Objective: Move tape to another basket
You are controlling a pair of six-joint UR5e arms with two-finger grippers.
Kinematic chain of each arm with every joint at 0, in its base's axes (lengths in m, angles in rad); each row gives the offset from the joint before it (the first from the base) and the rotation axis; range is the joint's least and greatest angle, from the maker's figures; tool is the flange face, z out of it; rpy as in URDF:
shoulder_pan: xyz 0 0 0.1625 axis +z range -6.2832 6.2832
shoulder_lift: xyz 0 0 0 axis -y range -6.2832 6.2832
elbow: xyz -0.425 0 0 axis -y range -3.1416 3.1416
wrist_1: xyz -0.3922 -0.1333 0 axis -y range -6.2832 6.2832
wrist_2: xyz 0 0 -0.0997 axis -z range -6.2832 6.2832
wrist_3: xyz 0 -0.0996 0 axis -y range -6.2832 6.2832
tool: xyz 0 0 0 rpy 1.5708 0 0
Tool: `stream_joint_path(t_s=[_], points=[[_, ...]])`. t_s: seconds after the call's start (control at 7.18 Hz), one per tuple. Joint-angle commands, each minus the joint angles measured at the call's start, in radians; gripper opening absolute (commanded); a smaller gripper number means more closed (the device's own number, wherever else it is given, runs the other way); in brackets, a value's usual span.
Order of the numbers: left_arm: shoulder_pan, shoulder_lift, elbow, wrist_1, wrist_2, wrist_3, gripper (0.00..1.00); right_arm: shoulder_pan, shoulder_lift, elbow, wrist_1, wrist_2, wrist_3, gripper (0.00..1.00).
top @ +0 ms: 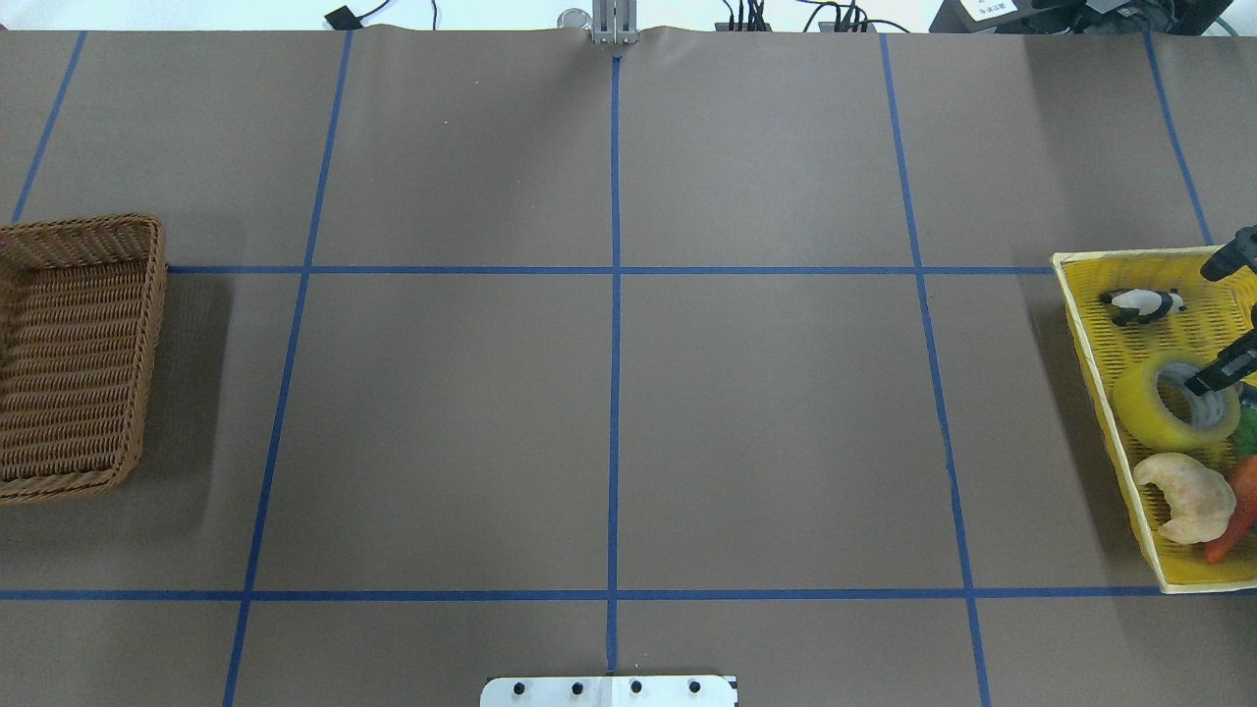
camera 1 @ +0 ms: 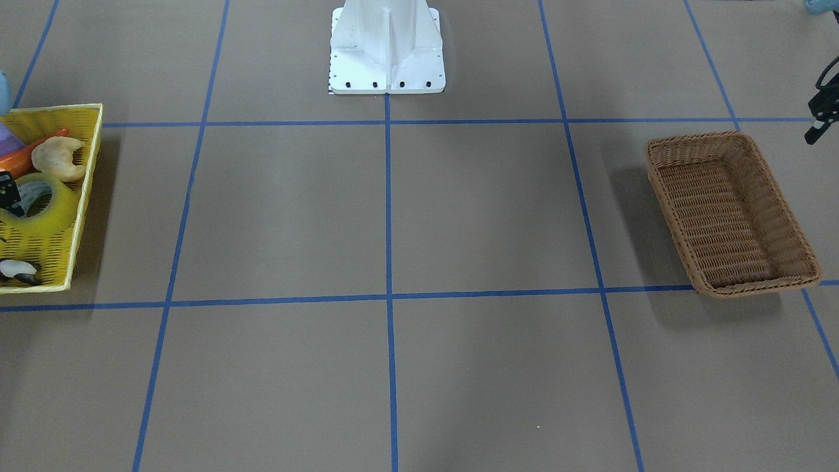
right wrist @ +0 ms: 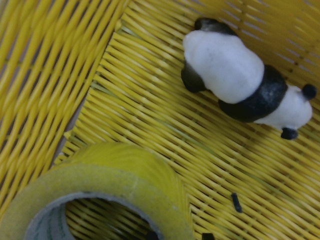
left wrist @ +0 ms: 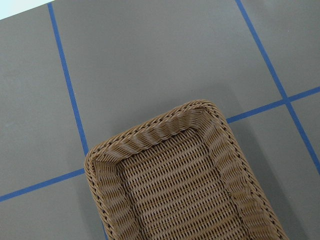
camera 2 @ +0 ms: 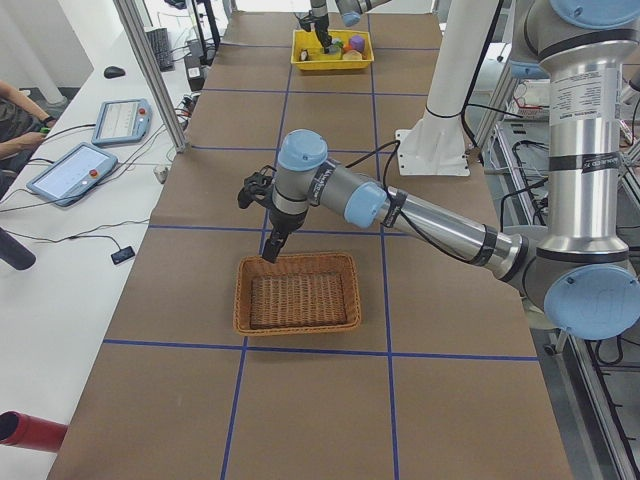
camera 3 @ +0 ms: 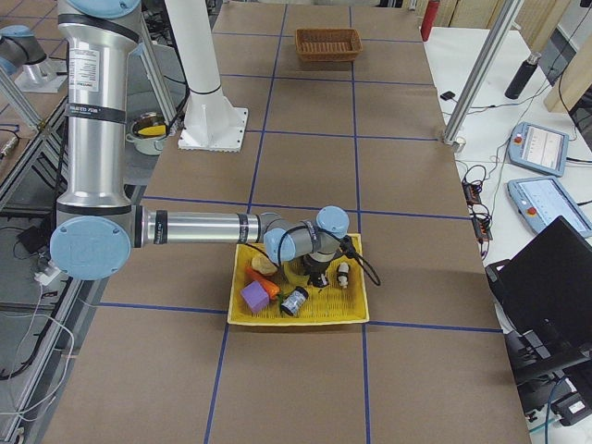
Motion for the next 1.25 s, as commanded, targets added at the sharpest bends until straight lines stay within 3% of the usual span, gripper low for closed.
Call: stream_joint_path(t_s=[0.0,0.28,0.42,0.84,1.11], points=[[0.002,0.0,-0.001,0.0,-0.011,0.0,0.98,0.129,0.038,0.049,-0.12,0.156,0.002,0.0],[0.002,0.0,0.001,-0.005,-0.043,0.001,0.98,0.144,0.089,0.203,-0.335,0.192,0.02,0.0],[0.002,-0.002,0.006,-0.006,-0.052,0.001,0.98,0.144,0.141,0.21,-0.41,0.316,0.055,0.0],[0.005,-0.012,0.018,-0.009,-0.167,-0.053,0.98,0.08,0.239,0.23,-0.405,0.611,0.285,0.0],[0.009,-0.034,0.019,-0.015,-0.251,-0.155,0.98,0.015,0.324,0.23,-0.321,0.783,0.493,0.0]])
